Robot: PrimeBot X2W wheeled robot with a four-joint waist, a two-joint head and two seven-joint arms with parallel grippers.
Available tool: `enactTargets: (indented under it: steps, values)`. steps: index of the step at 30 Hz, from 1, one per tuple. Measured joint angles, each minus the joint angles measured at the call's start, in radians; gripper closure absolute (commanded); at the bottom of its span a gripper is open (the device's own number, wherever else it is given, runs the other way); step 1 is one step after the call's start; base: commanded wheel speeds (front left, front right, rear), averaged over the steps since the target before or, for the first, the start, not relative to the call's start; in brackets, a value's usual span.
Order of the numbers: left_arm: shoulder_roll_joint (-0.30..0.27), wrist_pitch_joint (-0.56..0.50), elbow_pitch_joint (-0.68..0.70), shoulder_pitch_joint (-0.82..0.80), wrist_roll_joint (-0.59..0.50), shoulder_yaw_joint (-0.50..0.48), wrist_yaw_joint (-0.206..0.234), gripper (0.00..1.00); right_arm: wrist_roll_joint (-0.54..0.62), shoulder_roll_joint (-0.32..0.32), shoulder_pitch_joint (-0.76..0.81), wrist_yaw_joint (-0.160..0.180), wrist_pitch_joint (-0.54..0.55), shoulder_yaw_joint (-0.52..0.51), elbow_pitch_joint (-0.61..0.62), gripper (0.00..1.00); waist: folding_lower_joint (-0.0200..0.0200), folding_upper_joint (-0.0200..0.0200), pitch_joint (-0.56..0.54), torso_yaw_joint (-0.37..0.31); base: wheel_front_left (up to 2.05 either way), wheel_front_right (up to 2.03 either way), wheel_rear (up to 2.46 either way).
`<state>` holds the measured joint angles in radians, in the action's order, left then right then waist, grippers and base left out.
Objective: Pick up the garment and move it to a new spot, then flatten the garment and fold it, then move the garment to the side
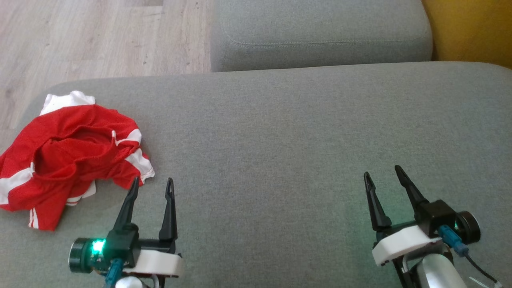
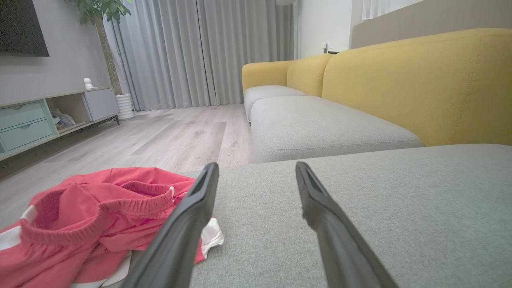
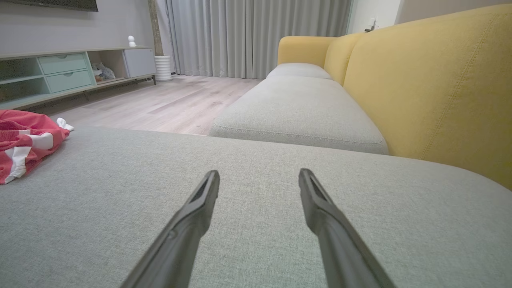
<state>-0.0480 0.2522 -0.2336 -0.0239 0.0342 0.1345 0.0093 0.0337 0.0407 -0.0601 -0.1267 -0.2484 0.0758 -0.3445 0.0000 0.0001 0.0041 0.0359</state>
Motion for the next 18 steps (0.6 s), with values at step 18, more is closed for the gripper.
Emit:
enactTargets:
  steps: [18]
  values:
    - [0.001,0.000,0.000,0.000,0.000,-0.007,-0.001,0.00,-0.006,0.001,0.000,0.000,0.000,-0.002,-0.008,0.00,0.0000,0.0000,0.008,0.008,0.00,0.00,0.00]
